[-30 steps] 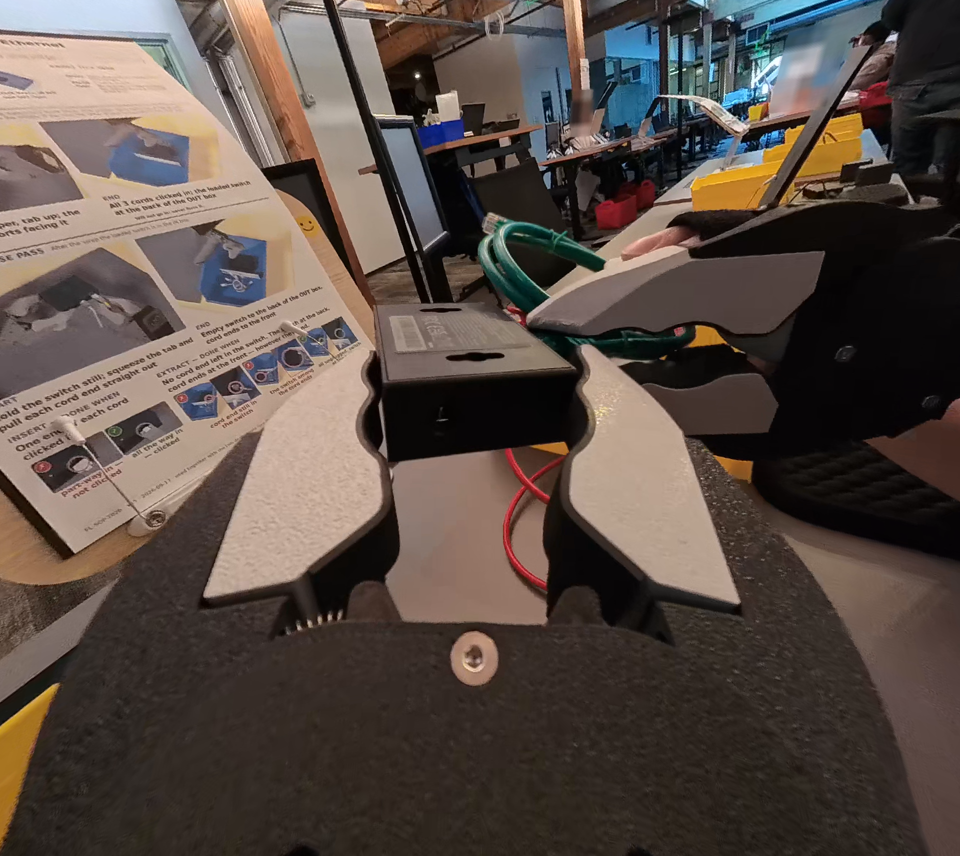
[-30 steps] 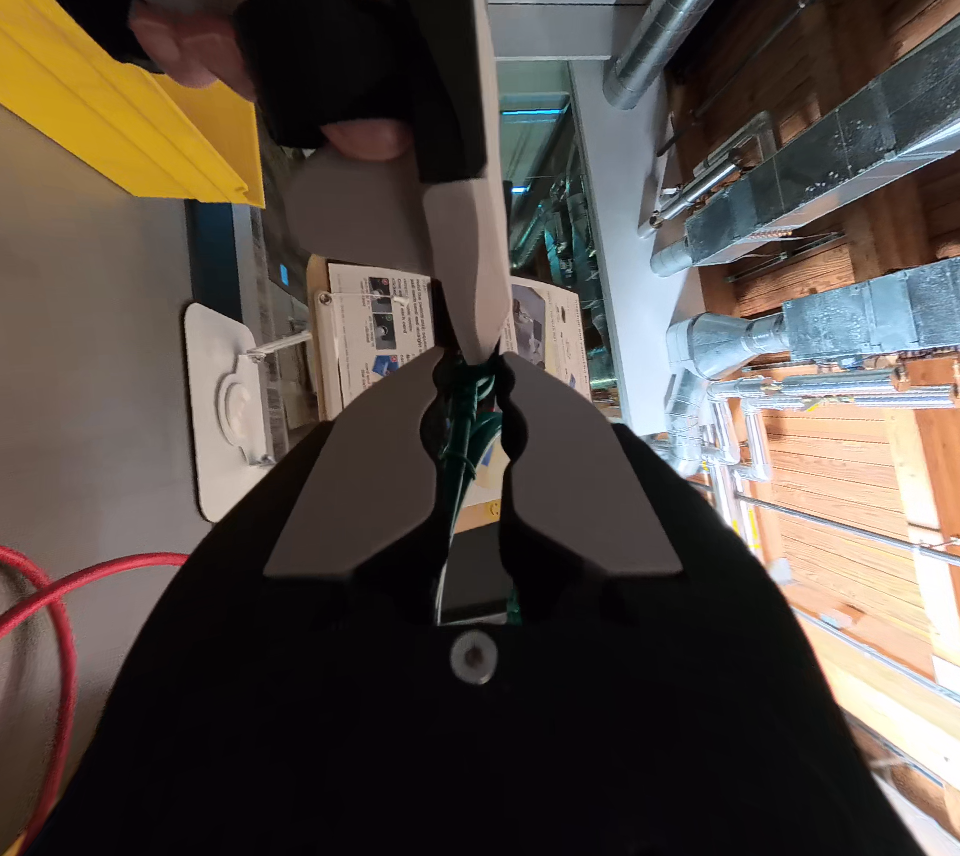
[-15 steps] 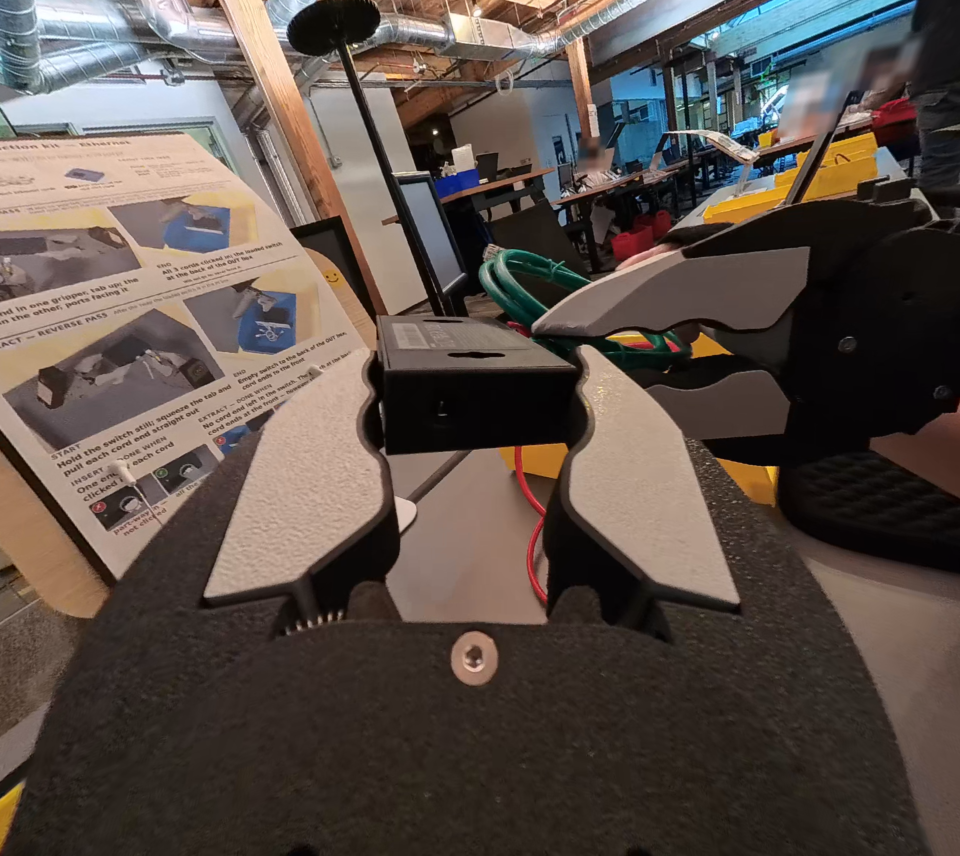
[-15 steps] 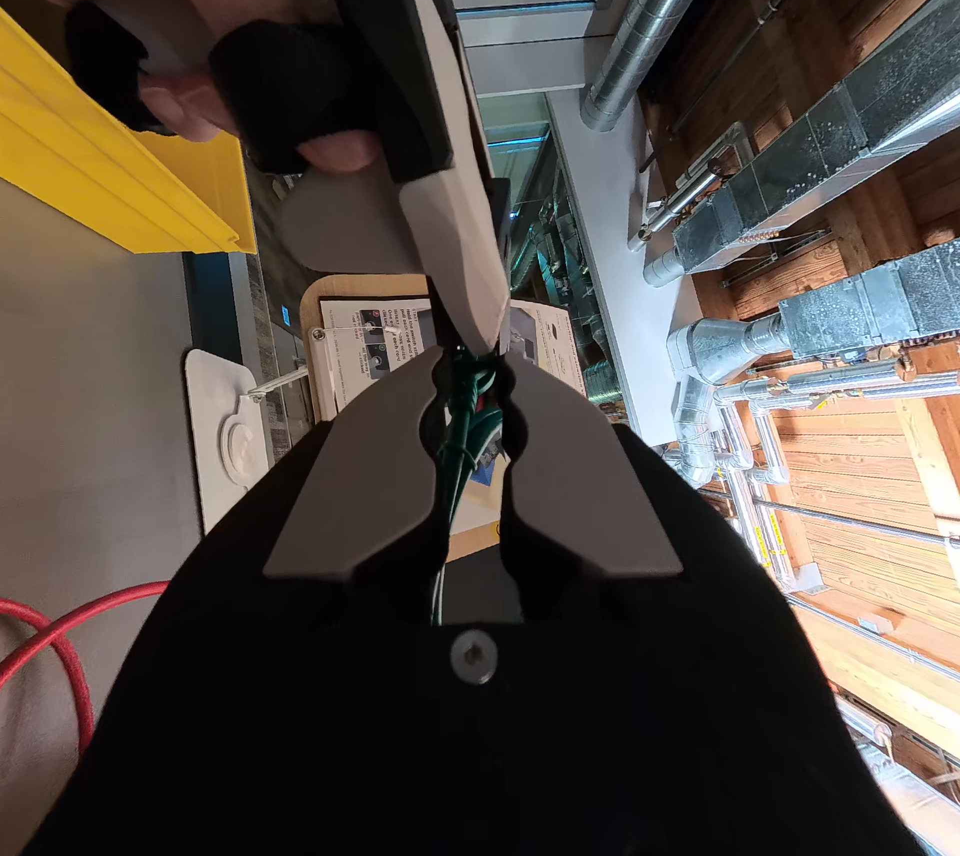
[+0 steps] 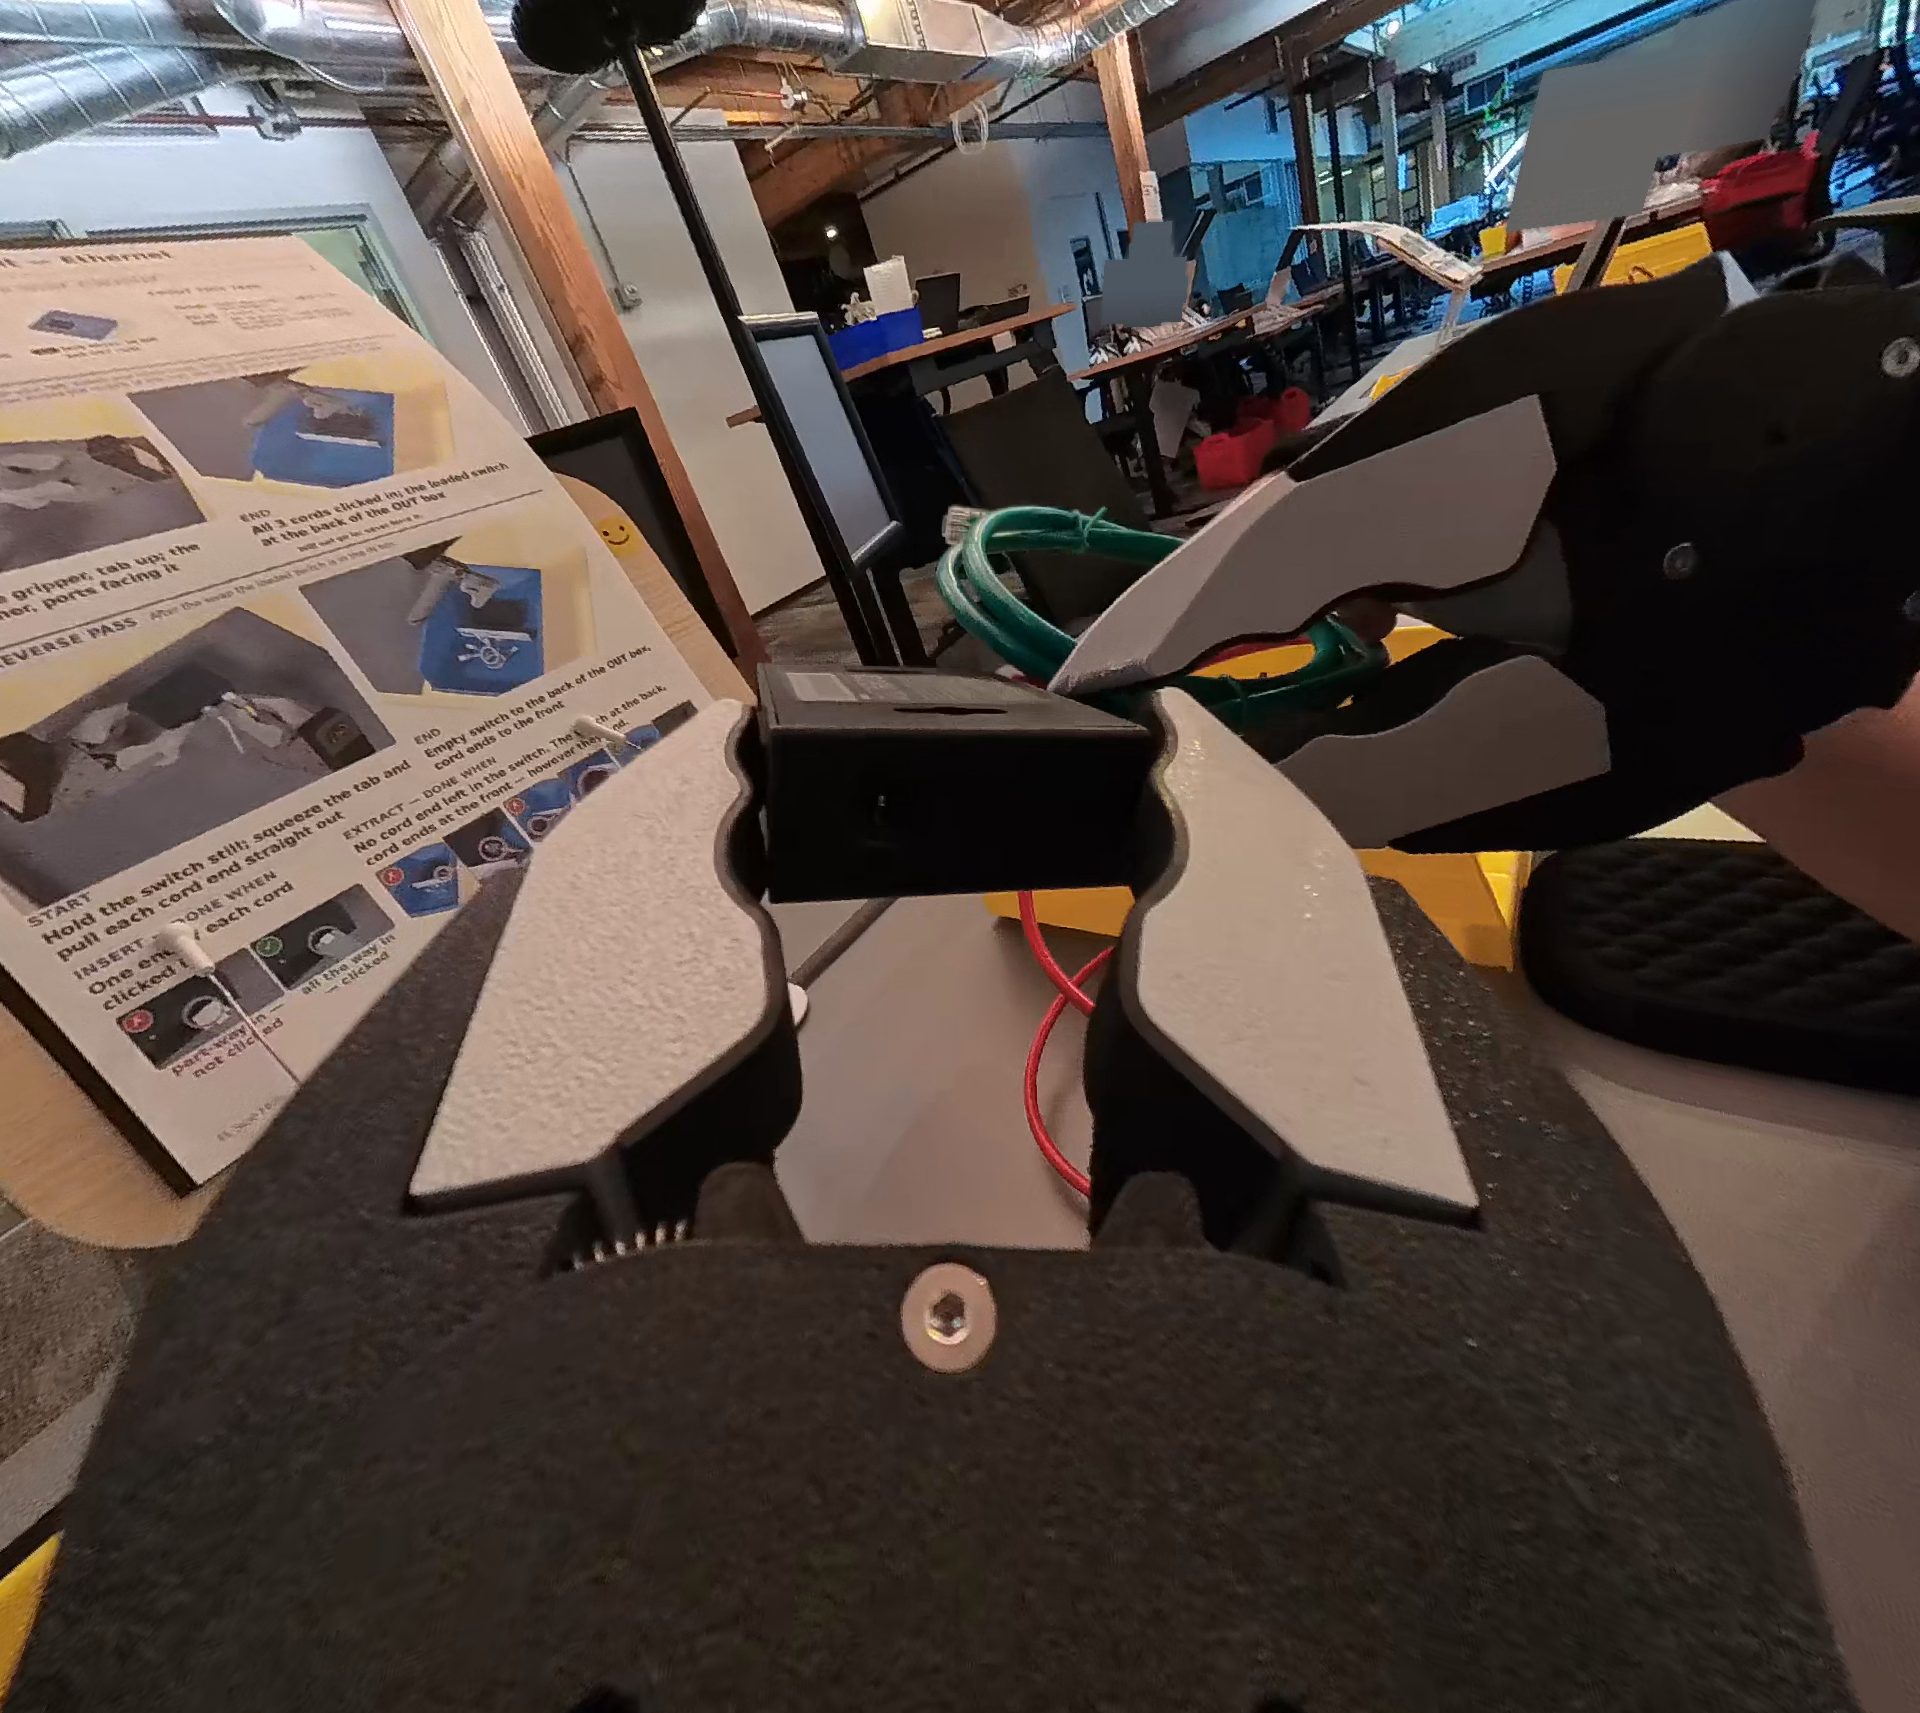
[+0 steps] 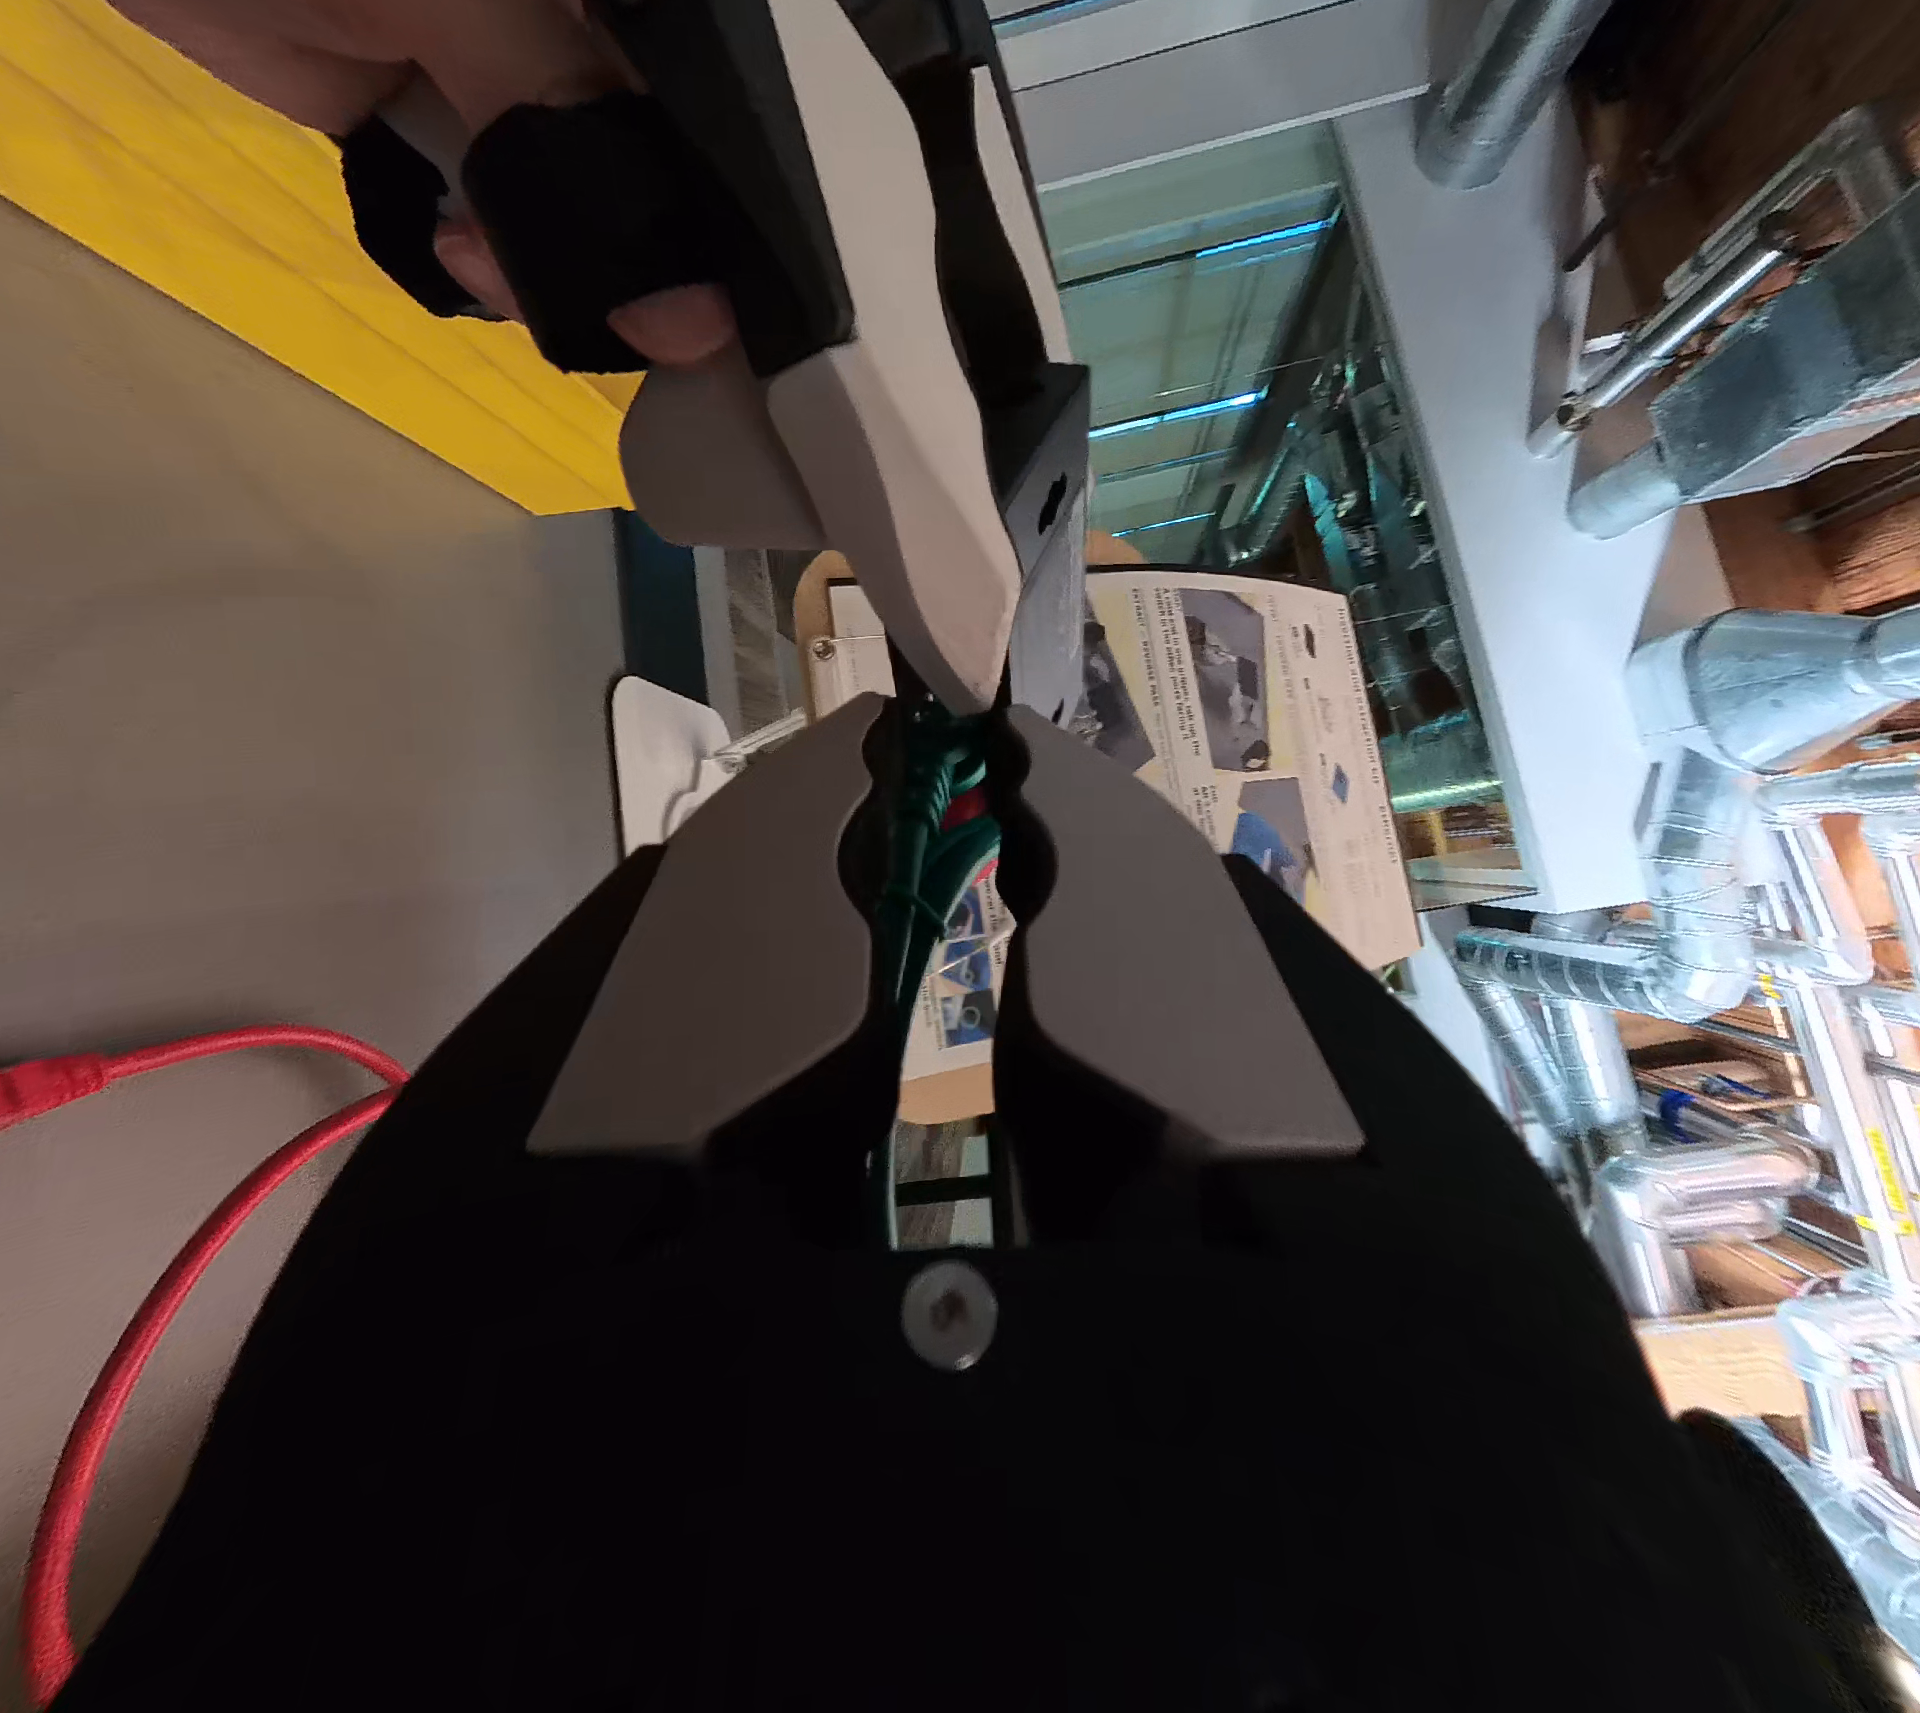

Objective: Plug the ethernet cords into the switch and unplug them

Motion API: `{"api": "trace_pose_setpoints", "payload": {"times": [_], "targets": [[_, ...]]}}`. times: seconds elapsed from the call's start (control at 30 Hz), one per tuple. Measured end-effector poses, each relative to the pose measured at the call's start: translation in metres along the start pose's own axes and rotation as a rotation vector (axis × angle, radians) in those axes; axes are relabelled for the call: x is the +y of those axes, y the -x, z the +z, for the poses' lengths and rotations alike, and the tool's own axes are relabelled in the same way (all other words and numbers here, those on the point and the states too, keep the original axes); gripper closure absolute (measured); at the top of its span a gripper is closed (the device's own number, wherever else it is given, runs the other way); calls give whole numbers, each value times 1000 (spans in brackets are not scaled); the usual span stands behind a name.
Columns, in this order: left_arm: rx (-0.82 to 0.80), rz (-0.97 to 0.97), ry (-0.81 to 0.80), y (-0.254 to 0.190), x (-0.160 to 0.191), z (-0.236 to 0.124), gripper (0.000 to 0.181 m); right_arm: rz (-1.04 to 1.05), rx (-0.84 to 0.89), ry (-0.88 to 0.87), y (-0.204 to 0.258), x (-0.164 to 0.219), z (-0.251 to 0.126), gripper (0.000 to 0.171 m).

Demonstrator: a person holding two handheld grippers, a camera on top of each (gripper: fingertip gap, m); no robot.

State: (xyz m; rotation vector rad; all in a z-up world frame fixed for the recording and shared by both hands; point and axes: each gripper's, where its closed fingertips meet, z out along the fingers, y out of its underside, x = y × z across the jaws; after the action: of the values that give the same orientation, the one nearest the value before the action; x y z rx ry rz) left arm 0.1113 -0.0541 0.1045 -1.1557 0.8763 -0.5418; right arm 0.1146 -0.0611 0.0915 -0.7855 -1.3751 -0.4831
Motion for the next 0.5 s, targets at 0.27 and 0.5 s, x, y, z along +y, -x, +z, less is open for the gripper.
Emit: {"api": "trace_pose_setpoints", "payload": {"times": [0.27,0.5], "targets": [[18,-58,116,6,26,7,114,40,-110,75,18,14,10,157],[32,-258,116,11,41,13,114,-61,-79,150,19,25,15,157]]}}
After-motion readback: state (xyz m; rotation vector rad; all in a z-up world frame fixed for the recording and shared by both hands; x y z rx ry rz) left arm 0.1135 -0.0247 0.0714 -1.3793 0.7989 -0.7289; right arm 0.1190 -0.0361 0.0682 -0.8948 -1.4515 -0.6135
